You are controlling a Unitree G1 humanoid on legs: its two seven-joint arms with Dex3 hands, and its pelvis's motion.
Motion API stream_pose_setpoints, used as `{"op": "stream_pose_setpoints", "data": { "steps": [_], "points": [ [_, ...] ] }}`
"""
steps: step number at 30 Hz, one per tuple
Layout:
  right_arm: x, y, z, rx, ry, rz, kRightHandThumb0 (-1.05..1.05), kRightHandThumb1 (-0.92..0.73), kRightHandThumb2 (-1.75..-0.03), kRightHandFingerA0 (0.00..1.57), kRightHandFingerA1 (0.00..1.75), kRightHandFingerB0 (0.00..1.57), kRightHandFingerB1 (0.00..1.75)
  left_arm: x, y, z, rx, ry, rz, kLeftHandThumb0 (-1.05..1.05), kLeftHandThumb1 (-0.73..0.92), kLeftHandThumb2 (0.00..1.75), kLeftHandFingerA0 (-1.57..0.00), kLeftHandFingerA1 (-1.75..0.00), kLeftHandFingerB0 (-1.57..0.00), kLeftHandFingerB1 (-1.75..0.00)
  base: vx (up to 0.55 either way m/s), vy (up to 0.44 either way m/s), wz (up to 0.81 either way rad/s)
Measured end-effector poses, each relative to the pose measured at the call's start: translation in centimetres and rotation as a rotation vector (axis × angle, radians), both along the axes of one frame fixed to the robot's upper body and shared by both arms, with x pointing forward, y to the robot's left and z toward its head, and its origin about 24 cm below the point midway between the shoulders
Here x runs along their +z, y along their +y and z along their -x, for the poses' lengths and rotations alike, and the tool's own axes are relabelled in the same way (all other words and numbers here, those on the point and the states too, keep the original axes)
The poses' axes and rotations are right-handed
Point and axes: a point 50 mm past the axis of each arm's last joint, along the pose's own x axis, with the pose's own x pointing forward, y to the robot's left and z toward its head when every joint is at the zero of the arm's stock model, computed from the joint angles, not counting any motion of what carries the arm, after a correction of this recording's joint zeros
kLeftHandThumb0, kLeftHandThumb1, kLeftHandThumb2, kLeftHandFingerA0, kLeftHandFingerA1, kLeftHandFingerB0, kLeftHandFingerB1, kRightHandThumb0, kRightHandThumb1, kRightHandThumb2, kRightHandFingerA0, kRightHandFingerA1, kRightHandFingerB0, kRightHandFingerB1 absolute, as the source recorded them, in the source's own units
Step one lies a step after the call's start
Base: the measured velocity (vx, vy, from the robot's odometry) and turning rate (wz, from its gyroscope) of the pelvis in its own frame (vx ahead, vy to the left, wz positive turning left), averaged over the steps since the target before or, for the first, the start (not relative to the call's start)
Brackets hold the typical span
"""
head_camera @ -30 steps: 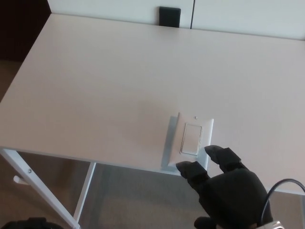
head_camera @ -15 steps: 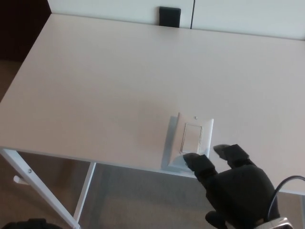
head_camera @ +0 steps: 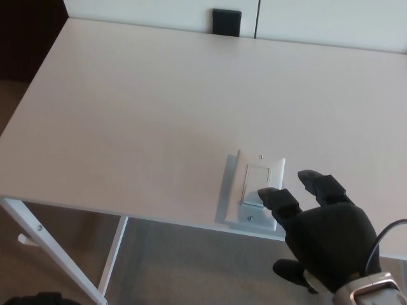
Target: The robot walk towards a table in front and then clicks the light switch button using the right hand's index finger
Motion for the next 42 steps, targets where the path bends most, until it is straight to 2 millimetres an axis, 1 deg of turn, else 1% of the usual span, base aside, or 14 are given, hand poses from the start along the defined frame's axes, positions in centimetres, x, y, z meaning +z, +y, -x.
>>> {"op": "stream_pose_setpoints", "data": {
  "steps": [4, 10, 15, 16, 17, 21, 22, 24, 25, 30, 31, 35, 36, 42],
  "points": [
    [-0.5, 0.1, -0.2, -0.006, 0.019, 0.002, -0.77, -0.51, -0.86, 0.04, 0.31, 0.16, 0.43, 0.0, 0.0, 0.0, -0.002, 0.001, 0.001, -0.38, 0.50, 0.55, -0.65, -0.41, -0.53, -0.37, 0.00, 0.000, 0.00],
    [-0.8, 0.4, -0.8, -0.005, 0.019, 0.002, -0.79, -0.52, -0.85, 0.06, 0.31, 0.17, 0.42, 0.0, -0.1, -0.1, -0.003, 0.000, 0.001, -0.38, 0.50, 0.56, -0.65, -0.42, -0.53, -0.37, 0.00, 0.000, 0.00],
    [-0.9, 0.6, -1.0, -0.005, 0.023, 0.001, -0.78, -0.51, -0.88, 0.02, 0.30, 0.13, 0.42, 0.0, -0.1, -0.1, -0.004, 0.000, 0.001, -0.38, 0.50, 0.55, -0.65, -0.41, -0.54, -0.37, 0.00, 0.000, 0.00],
    [-0.9, 0.6, -1.0, -0.004, 0.024, 0.002, -0.74, -0.50, -0.88, 0.00, 0.31, 0.13, 0.42, 0.0, -0.1, -0.1, -0.004, -0.001, 0.001, -0.37, 0.50, 0.55, -0.65, -0.41, -0.54, -0.37, 0.00, 0.000, 0.00],
    [-1.0, 0.6, -1.0, -0.003, 0.026, 0.002, -0.77, -0.50, -0.86, 0.03, 0.30, 0.16, 0.42, 0.0, -0.1, -0.1, -0.005, -0.001, 0.001, -0.37, 0.50, 0.55, -0.65, -0.41, -0.54, -0.37, 0.00, 0.000, 0.00],
    [-1.0, 0.7, -0.9, 0.002, 0.029, -0.001, -0.77, -0.51, -0.87, 0.05, 0.29, 0.19, 0.42, 0.0, -0.1, -0.1, -0.005, 0.000, 0.002, -0.37, 0.51, 0.55, -0.65, -0.41, -0.53, -0.37, 0.00, 0.000, 0.00],
    [-1.1, 0.8, -0.9, 0.006, 0.030, 0.000, -0.80, -0.52, -0.89, 0.02, 0.29, 0.23, 0.45, 0.0, -0.1, -0.1, -0.006, 0.000, 0.002, -0.38, 0.51, 0.55, -0.65, -0.41, -0.53, -0.37, 0.00, 0.000, 0.00],
    [-1.1, 0.9, -0.8, 0.012, 0.031, 0.001, -0.78, -0.51, -0.89, 0.02, 0.29, 0.23, 0.45, 0.0, -0.1, -0.1, -0.007, -0.001, 0.002, -0.38, 0.50, 0.55, -0.65, -0.41, -0.53, -0.37, 0.00, 0.000, 0.00],
    [-1.2, 0.9, -0.7, 0.015, 0.032, 0.003, -0.75, -0.64, -0.61, 0.06, 0.25, 0.27, 0.31, 0.0, -0.1, -0.1, -0.007, 0.000, 0.003, -0.39, 0.50, 0.56, -0.65, -0.42, -0.53, -0.37, 0.00, 0.000, 0.00],
    [-1.5, 1.0, -0.3, 0.023, 0.046, 0.010, -0.74, -0.61, -0.60, 0.07, 0.25, 0.31, 0.33, 0.0, -0.1, -0.1, -0.007, 0.001, 0.003, -0.38, 0.50, 0.55, -0.65, -0.41, -0.54, -0.37, 0.00, 0.000, 0.00],
    [-1.5, 1.0, -0.3, 0.023, 0.047, 0.009, -0.79, -0.51, -0.86, 0.03, 0.28, 0.27, 0.45, 0.0, -0.1, -0.1, -0.008, 0.001, 0.003, -0.37, 0.50, 0.55, -0.65, -0.41, -0.54, -0.37, 0.00, 0.000, 0.00],
    [-1.8, 1.0, 0.0, 0.021, 0.060, 0.015, -0.79, -0.51, -0.86, 0.04, 0.30, 0.28, 0.45, 0.0, -0.1, -0.1, -0.009, 0.003, 0.004, -0.38, 0.51, 0.55, -0.65, -0.41, -0.53, -0.37, 0.00, 0.000, 0.00],
    [-1.8, 1.0, 0.0, 0.021, 0.063, 0.016, -0.77, -0.50, -0.86, 0.05, 0.34, 0.32, 0.46, 0.0, -0.1, -0.1, -0.009, 0.004, 0.004, -0.37, 0.51, 0.55, -0.65, -0.41, -0.54, -0.37, 0.00, 0.000, 0.00],
    [-1.6, 1.5, 0.5, 0.044, 0.076, 0.017, -0.77, -0.51, -0.87, 0.05, 0.36, 0.32, 0.46, 0.0, -0.1, 0.0, -0.012, 0.007, 0.005, -0.38, 0.51, 0.56, -0.65, -0.41, -0.53, -0.37, 0.00, 0.000, 0.00]
  ]
}}
